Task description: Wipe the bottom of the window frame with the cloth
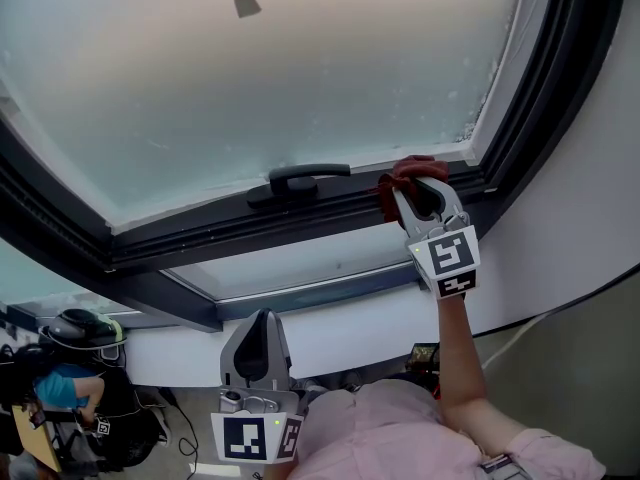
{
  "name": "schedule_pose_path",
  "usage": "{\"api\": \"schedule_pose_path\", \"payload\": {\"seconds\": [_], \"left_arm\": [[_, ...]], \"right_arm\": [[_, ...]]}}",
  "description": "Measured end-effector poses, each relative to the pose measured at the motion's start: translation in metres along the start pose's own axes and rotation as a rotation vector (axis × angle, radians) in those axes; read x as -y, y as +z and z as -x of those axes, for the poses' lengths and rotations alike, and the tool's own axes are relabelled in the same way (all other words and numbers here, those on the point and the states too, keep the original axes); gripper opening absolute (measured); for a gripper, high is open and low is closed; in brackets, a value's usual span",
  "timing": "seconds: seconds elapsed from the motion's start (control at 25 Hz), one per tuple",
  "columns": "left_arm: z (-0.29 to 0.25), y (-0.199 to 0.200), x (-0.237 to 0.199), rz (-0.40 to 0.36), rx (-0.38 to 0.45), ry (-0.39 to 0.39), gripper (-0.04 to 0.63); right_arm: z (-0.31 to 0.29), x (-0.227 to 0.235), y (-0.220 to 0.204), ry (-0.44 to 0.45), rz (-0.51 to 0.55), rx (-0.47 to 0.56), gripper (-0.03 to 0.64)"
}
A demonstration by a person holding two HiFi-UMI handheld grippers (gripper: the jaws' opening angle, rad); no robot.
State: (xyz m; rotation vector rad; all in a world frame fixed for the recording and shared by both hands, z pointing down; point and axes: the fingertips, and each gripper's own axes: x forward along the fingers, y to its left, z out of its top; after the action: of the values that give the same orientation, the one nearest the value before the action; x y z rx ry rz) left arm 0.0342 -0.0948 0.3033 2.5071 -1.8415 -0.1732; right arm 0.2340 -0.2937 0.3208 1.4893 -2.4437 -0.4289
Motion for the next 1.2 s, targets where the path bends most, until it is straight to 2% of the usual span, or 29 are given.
{"api": "schedule_pose_path", "payload": {"seconds": [1.2], "left_arm": [[-0.003, -0.002, 0.002, -0.003, -0.004, -0.004, -0.006]], "right_arm": [[0.02, 0.06, -0.028, -0.12, -0.062, -0.029, 0.078]]}}
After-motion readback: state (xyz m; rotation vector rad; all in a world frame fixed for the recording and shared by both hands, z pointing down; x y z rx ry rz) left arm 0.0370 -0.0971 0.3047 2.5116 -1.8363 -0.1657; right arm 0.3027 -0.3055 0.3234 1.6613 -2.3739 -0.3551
